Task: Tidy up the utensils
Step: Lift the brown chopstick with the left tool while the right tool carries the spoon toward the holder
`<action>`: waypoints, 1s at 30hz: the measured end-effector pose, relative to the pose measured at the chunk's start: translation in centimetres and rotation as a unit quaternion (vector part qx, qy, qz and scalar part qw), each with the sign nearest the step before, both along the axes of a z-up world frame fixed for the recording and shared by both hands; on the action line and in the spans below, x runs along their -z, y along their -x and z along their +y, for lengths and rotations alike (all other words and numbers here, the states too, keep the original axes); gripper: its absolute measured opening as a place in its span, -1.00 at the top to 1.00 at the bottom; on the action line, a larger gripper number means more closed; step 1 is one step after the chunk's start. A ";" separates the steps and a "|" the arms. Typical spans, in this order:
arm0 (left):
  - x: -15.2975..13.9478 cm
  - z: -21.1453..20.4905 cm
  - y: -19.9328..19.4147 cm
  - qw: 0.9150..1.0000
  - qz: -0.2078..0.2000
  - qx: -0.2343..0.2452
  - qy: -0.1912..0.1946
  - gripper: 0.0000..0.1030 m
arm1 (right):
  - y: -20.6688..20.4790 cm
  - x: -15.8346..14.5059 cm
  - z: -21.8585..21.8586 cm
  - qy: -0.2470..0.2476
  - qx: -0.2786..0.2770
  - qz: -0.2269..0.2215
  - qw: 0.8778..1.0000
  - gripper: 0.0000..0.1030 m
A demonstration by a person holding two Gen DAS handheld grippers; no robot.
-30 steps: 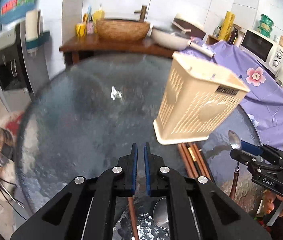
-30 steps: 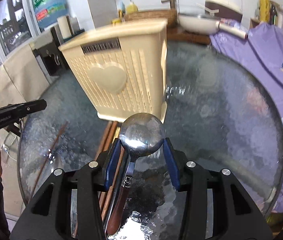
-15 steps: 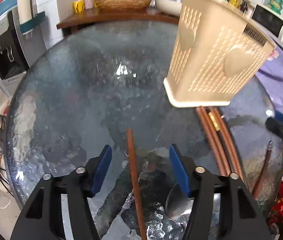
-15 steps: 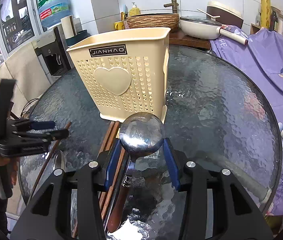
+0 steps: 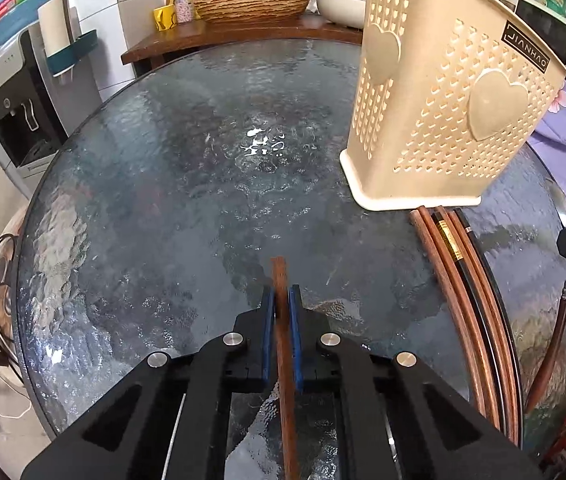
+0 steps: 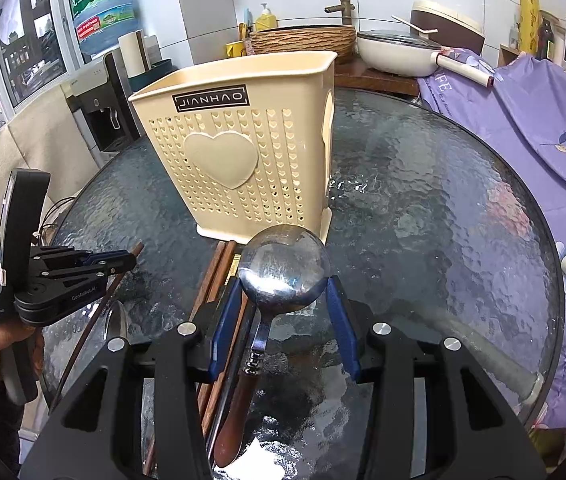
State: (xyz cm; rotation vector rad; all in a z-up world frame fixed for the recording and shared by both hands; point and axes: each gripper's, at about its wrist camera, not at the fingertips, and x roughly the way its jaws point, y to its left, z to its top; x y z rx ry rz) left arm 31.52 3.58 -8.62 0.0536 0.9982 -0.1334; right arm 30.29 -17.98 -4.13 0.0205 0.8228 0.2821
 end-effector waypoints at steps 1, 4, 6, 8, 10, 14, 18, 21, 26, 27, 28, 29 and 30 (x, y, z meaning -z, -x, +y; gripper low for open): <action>0.0 -0.1 0.1 1.000 -0.002 0.000 -0.003 0.86 | 0.0 0.0 0.0 0.000 0.000 0.000 1.000 0.14; 0.1 -0.2 0.5 1.000 -0.003 -0.002 0.006 0.86 | 0.0 0.0 0.0 0.000 0.000 -0.001 1.000 0.14; -0.1 -0.1 0.6 1.000 -0.002 -0.001 0.021 0.86 | 0.1 -0.1 -0.1 -0.001 -0.001 -0.003 1.000 0.14; -0.9 -0.1 0.8 1.000 -0.016 -0.002 0.024 0.86 | 0.3 -0.2 -0.1 -0.002 -0.003 -0.008 1.000 0.14; -1.9 -0.1 1.2 0.999 -0.032 -0.002 0.029 0.86 | 0.5 -0.5 -0.2 -0.004 -0.005 -0.016 1.000 0.14; -5.4 0.1 2.5 0.995 -0.081 0.004 0.058 0.86 | 1.3 -1.8 -0.4 -0.005 -0.009 -0.046 0.999 0.14; -9.4 0.5 4.5 0.987 -0.136 0.011 0.079 0.86 | 2.8 -3.7 -0.5 0.002 -0.017 -0.085 0.996 0.14; -11.6 0.4 5.6 0.982 -0.168 0.014 0.087 0.86 | 3.6 -4.5 -0.6 0.005 -0.021 -0.103 0.995 0.15; -13.3 0.2 7.0 0.976 -0.199 0.016 0.083 0.87 | 4.0 -5.0 -0.5 0.007 -0.022 -0.106 0.994 0.15; -13.7 0.2 7.3 0.975 -0.203 0.016 0.087 0.87 | 4.1 -5.0 -0.6 0.007 -0.022 -0.107 0.994 0.15; -14.0 0.3 7.5 0.974 -0.206 0.016 0.089 0.87 | 4.2 -5.2 -0.6 0.007 -0.021 -0.109 0.994 0.15; -14.3 0.3 7.7 0.973 -0.210 0.016 0.089 0.87 | 4.2 -5.3 -0.7 0.007 -0.022 -0.111 0.994 0.15; -14.6 0.3 7.9 0.972 -0.215 0.016 0.089 0.87 | 4.2 -5.4 -0.7 0.007 -0.022 -0.112 0.993 0.15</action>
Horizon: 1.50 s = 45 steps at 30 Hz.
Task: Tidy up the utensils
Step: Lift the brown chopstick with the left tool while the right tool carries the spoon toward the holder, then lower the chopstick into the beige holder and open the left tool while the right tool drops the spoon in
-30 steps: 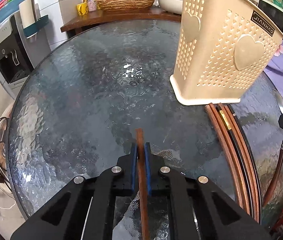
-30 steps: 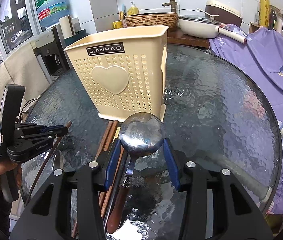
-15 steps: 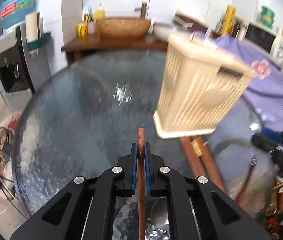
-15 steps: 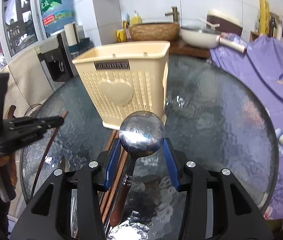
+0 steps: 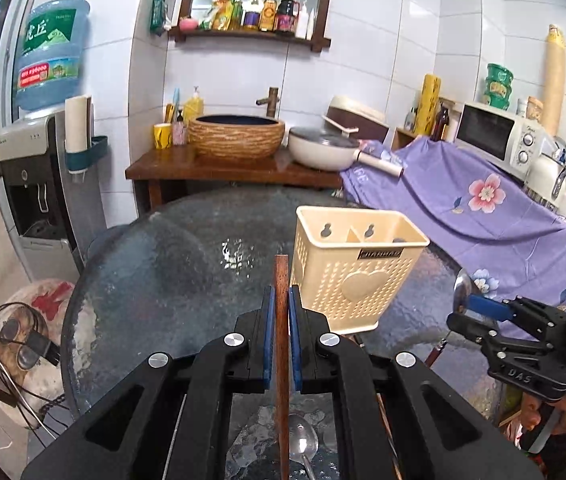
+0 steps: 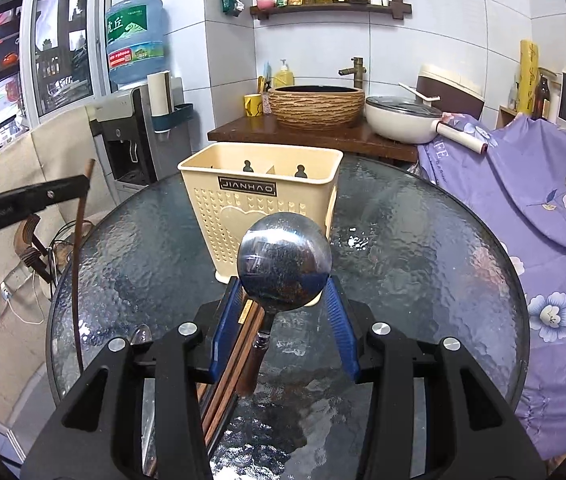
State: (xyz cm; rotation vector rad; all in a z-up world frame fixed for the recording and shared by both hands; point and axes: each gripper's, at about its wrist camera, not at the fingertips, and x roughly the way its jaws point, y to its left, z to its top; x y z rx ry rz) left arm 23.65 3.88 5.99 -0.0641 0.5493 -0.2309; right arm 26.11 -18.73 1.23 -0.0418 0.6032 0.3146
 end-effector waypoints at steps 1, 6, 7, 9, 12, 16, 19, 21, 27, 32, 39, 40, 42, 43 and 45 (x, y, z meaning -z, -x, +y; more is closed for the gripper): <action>-0.2 0.0 0.2 1.000 -0.004 0.000 0.000 0.87 | 0.1 -0.2 0.0 0.000 -0.001 -0.002 1.000 0.15; -1.2 0.2 0.8 1.000 -0.019 -0.001 0.004 0.87 | 0.3 -0.9 -0.1 0.002 -0.001 -0.010 1.000 0.15; -1.3 0.2 0.9 1.000 -0.020 0.000 0.004 0.87 | 0.3 -1.0 -0.2 0.003 -0.001 -0.011 1.000 0.15; -1.4 0.2 0.9 1.000 -0.022 -0.001 0.005 0.87 | 0.4 -1.1 0.0 0.006 -0.002 -0.013 1.000 0.15; -1.6 0.2 1.0 1.000 -0.024 -0.001 0.011 0.87 | 0.4 -1.3 0.1 0.008 -0.005 -0.015 1.000 0.15; -1.9 0.3 1.1 1.000 -0.029 0.000 0.011 0.87 | 0.5 -1.5 0.2 0.009 -0.008 -0.017 1.000 0.15; -2.1 0.5 1.1 0.999 -0.032 0.001 0.015 0.87 | 0.4 -1.7 0.2 0.010 -0.009 -0.019 1.000 0.15; -2.3 0.7 1.1 0.999 -0.032 0.004 0.021 0.87 | 0.5 -1.9 0.2 0.009 -0.010 -0.021 1.000 0.15; -2.9 0.9 1.0 0.999 -0.035 0.007 0.028 0.87 | 0.4 -2.2 0.4 0.006 -0.013 -0.019 1.000 0.15; -3.7 0.8 1.1 0.999 -0.045 0.009 0.025 0.87 | 0.2 -2.5 0.1 0.001 -0.015 -0.017 1.000 0.15; -5.8 0.9 1.2 0.997 -0.066 0.016 0.028 0.87 | -0.4 -4.1 0.1 -0.010 -0.031 -0.017 0.999 0.15; -6.5 0.9 1.2 0.997 -0.072 0.017 0.030 0.87 | -0.5 -4.5 0.2 -0.011 -0.033 -0.019 0.999 0.15; -7.7 0.8 1.1 0.996 -0.083 0.021 0.033 0.87 | -1.0 -5.8 0.2 -0.015 -0.038 -0.025 0.999 0.15; -8.7 0.7 1.1 0.995 -0.093 0.023 0.037 0.87 | -1.2 -6.4 0.2 -0.016 -0.038 -0.029 0.999 0.15; -10.4 0.5 1.0 0.993 -0.108 0.027 0.040 0.87 | -1.8 -8.1 0.4 -0.016 -0.040 -0.040 0.998 0.15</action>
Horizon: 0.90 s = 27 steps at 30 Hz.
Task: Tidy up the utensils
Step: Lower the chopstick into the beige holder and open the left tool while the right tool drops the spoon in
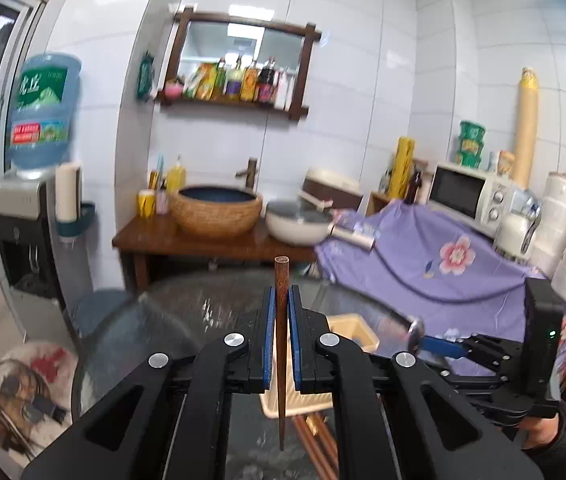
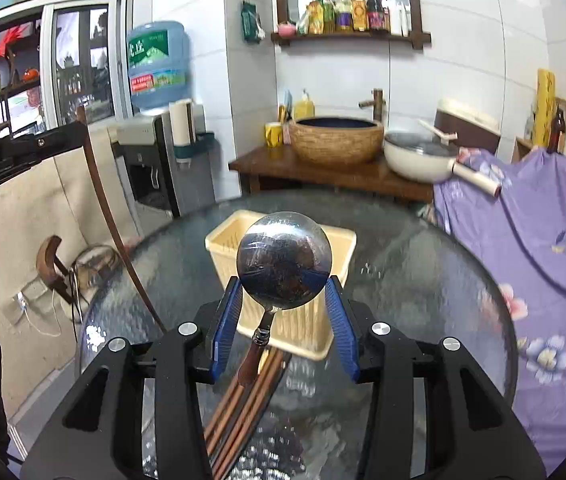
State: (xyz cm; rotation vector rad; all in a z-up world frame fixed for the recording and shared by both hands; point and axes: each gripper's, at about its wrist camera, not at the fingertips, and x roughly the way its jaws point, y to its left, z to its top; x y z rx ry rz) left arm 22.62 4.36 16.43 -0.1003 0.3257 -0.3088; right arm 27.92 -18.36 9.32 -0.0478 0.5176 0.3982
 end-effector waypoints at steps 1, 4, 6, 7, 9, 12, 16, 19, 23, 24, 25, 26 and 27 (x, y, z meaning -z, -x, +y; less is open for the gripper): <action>-0.7 -0.1 -0.1 1.000 -0.007 0.001 0.000 0.87 | -0.5 -1.1 0.1 0.000 0.000 -0.006 1.000 0.15; -3.7 -0.9 -0.9 1.000 -0.026 0.009 0.003 0.87 | -1.9 -4.0 0.4 0.004 0.005 -0.029 1.000 0.15; -4.9 -1.3 -1.7 0.999 -0.031 0.010 0.007 0.87 | -2.9 -5.8 0.5 0.007 0.013 -0.040 0.999 0.15; -5.6 -1.6 -2.3 0.999 -0.033 0.010 0.008 0.87 | -3.4 -6.4 0.4 0.005 0.015 -0.043 0.999 0.15; -6.8 -2.2 -3.7 0.999 -0.038 0.004 0.008 0.87 | -4.5 -7.8 0.3 0.007 0.027 -0.054 0.998 0.15; -7.1 -3.0 -5.5 0.999 -0.036 -0.002 0.009 0.87 | -6.0 -8.6 0.3 0.012 0.041 -0.060 0.997 0.15; -5.4 -4.1 -8.5 1.000 -0.018 -0.007 0.016 0.87 | -7.5 -7.1 0.5 0.028 0.054 -0.055 0.997 0.15; -3.5 -4.6 -9.8 1.000 -0.007 -0.010 0.013 0.87 | -8.3 -5.1 0.7 0.042 0.057 -0.046 0.996 0.15; 0.2 -5.0 -11.1 1.000 0.024 -0.012 0.007 0.87 | -9.1 -1.7 0.8 0.046 0.056 -0.020 0.997 0.15; 1.2 -5.0 -11.2 0.999 0.031 -0.014 0.005 0.87 | -9.3 -1.0 0.8 0.047 0.057 -0.015 0.997 0.15; 1.9 -4.9 -11.4 0.999 0.037 -0.014 0.005 0.87 | -9.3 -0.4 0.8 0.048 0.058 -0.011 0.997 0.15; 2.5 -4.9 -11.6 0.999 0.044 -0.013 0.004 0.87 | -9.4 0.3 0.8 0.048 0.058 -0.005 0.997 0.15; 3.2 -4.9 -11.7 0.999 0.050 -0.012 0.003 0.87 | -9.5 0.8 0.8 0.048 0.057 0.000 0.997 0.15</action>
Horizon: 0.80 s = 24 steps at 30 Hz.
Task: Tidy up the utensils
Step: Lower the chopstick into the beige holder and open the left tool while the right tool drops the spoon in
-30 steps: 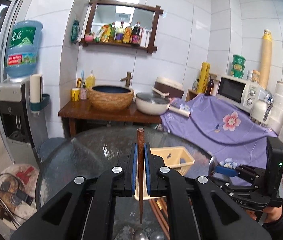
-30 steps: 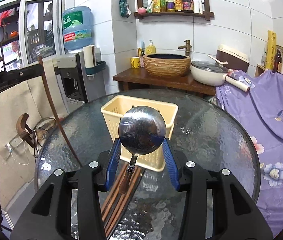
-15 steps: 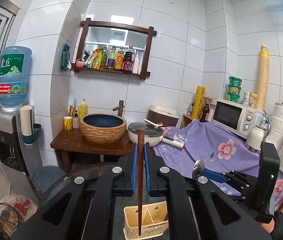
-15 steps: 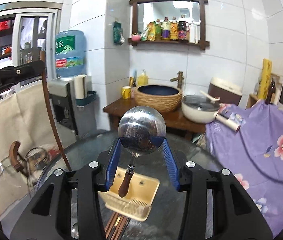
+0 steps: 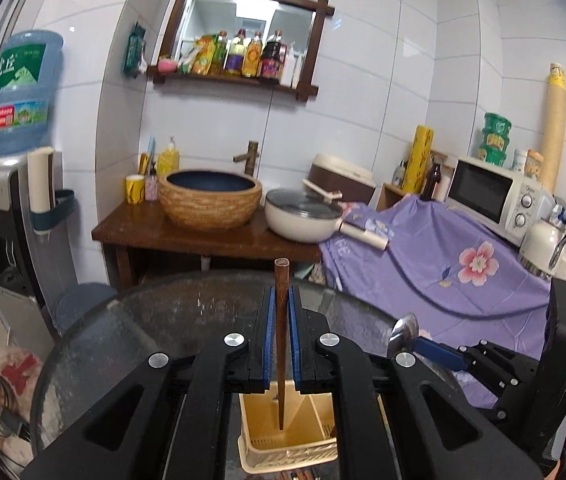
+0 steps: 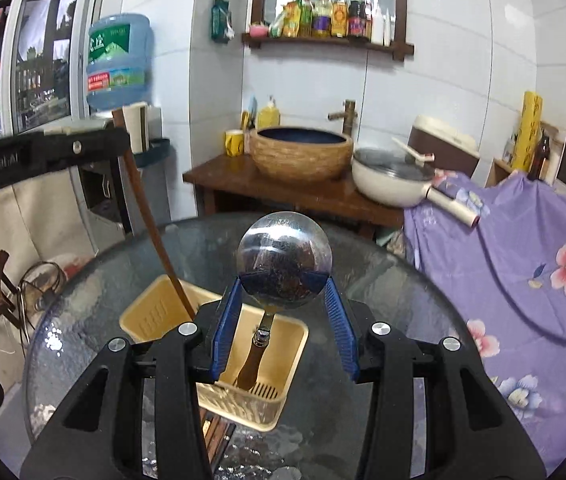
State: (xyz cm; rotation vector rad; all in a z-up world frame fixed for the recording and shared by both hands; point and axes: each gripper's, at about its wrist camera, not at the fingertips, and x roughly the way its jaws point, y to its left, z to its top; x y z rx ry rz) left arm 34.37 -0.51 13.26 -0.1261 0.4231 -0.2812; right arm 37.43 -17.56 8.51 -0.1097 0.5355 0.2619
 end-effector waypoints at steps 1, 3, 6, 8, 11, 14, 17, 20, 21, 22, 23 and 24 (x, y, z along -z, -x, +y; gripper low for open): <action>0.8 0.0 -0.2 1.000 0.008 -0.001 -0.002 0.87 | -0.1 0.4 0.0 0.000 0.000 0.003 1.000 0.15; 1.5 0.0 -0.6 1.000 0.018 0.001 -0.002 0.87 | -0.1 1.2 0.1 -0.001 0.000 0.008 1.000 0.15; 2.7 -0.1 -0.9 1.000 0.030 0.002 -0.003 0.87 | 0.0 2.1 0.1 0.000 0.000 0.014 1.000 0.15; 3.2 -0.2 -1.0 0.999 0.034 0.003 -0.006 0.87 | 0.0 2.6 0.1 0.001 0.001 0.017 1.000 0.15; 3.9 -0.4 -1.1 0.999 0.042 0.004 -0.009 0.87 | -0.2 3.4 0.0 0.003 0.002 0.024 1.000 0.15; 4.5 -0.7 -1.3 0.999 0.052 0.008 -0.011 0.87 | -0.5 4.0 0.0 0.004 0.003 0.030 1.000 0.15; 4.9 -1.0 -1.3 0.998 0.054 0.007 -0.013 0.87 | -0.7 4.2 -0.1 0.005 0.007 0.027 1.000 0.15; 5.0 -1.1 -1.4 0.998 0.055 0.007 -0.011 0.87 | -0.8 4.2 -0.3 0.004 0.009 0.028 1.000 0.15; 5.0 -1.1 -1.3 0.998 0.054 0.007 -0.011 0.87 | -0.8 4.3 -0.3 0.005 0.010 0.028 1.000 0.16; 5.0 -1.0 -1.1 0.999 0.051 0.008 -0.009 0.87 | -0.9 4.3 -0.4 0.005 0.011 0.027 1.000 0.15; 5.1 -1.0 -1.0 0.999 0.050 0.009 -0.009 0.84 | -1.0 4.4 -0.5 0.004 0.012 0.026 1.000 0.15; 5.1 -1.1 -0.7 0.999 0.049 0.010 -0.010 0.79 | -1.0 4.4 -0.6 0.002 0.012 0.025 1.000 0.15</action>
